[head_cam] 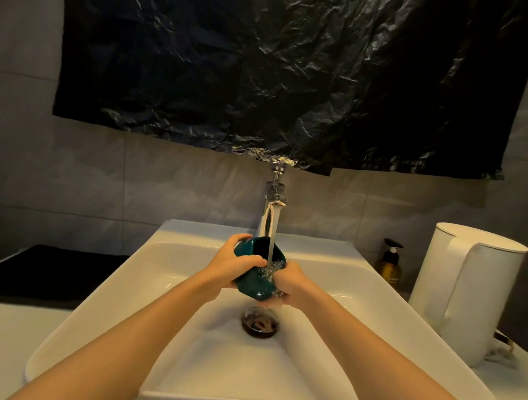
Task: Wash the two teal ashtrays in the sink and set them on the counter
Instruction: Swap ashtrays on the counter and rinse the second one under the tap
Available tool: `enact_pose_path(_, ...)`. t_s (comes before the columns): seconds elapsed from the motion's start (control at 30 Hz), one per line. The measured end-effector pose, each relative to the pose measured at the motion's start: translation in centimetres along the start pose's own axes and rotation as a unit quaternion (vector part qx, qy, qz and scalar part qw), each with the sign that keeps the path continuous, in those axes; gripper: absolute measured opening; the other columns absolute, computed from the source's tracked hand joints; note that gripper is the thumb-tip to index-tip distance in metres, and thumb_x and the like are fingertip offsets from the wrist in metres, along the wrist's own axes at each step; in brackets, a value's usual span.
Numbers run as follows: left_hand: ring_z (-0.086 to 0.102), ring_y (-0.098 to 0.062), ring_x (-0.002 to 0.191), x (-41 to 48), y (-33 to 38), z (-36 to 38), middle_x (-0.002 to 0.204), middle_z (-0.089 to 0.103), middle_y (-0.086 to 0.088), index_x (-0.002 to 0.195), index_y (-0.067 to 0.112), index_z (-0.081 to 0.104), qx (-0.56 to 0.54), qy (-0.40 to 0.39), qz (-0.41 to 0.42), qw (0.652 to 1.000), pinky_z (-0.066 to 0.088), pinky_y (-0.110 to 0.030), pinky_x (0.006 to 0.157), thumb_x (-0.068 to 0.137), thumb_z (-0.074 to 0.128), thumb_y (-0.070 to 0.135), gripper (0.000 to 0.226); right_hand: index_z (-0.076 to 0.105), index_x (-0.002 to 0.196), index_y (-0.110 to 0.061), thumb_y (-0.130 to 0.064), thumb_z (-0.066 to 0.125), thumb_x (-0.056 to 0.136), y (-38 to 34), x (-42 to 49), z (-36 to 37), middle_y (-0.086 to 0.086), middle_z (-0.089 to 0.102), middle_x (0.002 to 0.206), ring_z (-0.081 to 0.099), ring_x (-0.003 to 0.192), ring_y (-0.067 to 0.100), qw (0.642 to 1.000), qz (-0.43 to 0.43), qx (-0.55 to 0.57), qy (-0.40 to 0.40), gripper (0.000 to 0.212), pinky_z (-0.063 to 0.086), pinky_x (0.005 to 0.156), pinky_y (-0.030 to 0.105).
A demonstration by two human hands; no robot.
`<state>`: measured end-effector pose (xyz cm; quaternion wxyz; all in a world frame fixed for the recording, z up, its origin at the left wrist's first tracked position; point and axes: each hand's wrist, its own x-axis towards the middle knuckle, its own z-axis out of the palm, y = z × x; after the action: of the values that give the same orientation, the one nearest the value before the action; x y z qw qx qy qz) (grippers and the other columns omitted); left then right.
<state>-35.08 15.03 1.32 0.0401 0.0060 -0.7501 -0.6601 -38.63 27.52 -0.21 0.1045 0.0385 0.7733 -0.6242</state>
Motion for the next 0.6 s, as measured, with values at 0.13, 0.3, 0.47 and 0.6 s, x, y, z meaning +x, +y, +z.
enact_pose_path(0.13, 0.055, -0.024, 0.105, 0.4, -0.5, -0.4, 0.122, 0.053, -0.005, 0.121, 0.033, 0.051, 0.024, 0.043, 0.042, 0.998, 0.057, -0.034, 0.074, 0.088, 0.055, 0.013, 0.039, 0.055, 0.115, -0.011, 0.0, 0.054, 0.094, -0.1, -0.3, -0.3, 0.016, 0.063, 0.114, 0.066, 0.098, 0.038, 0.993, -0.004, 0.02, -0.117, 0.024, 0.058, 0.068, 0.049)
enact_pose_path(0.3, 0.055, -0.022, 0.1, -0.1, -0.4, -0.7, 0.112, 0.055, -0.004, 0.117, 0.033, 0.055, 0.072, -0.001, 0.033, 0.997, 0.053, -0.026, 0.063, 0.092, 0.051, 0.014, 0.032, 0.061, 0.108, -0.005, 0.001, 0.064, 0.084, 0.4, 1.0, -0.6, 0.015, 0.065, 0.105, 0.067, 0.091, 0.031, 0.976, -0.09, -0.183, 0.079, 0.025, 0.06, 0.073, 0.04)
enact_pose_path(0.47, 0.054, -0.024, 0.105, 0.0, 0.0, -0.6, 0.114, 0.055, -0.007, 0.122, 0.031, 0.055, 0.059, -0.011, 0.032, 0.998, 0.054, -0.032, 0.073, 0.093, 0.05, 0.015, 0.033, 0.066, 0.085, -0.002, -0.011, 0.062, 0.089, 0.0, 0.4, -1.6, 0.01, 0.059, 0.076, 0.052, 0.065, 0.022, 0.922, -0.19, -0.301, 0.151, 0.01, 0.041, 0.049, 0.025)
enact_pose_path(0.6, 0.054, -0.022, 0.101, 0.1, -0.2, -1.2, 0.109, 0.055, -0.004, 0.115, 0.033, 0.057, 0.07, 0.009, 0.049, 0.996, 0.053, -0.03, 0.07, 0.092, 0.048, 0.011, 0.032, 0.065, 0.102, 0.003, 0.0, 0.062, 0.084, -0.4, 0.6, -1.4, 0.018, 0.065, 0.093, 0.061, 0.076, 0.025, 0.951, -0.134, -0.278, 0.028, 0.018, 0.055, 0.06, 0.03)
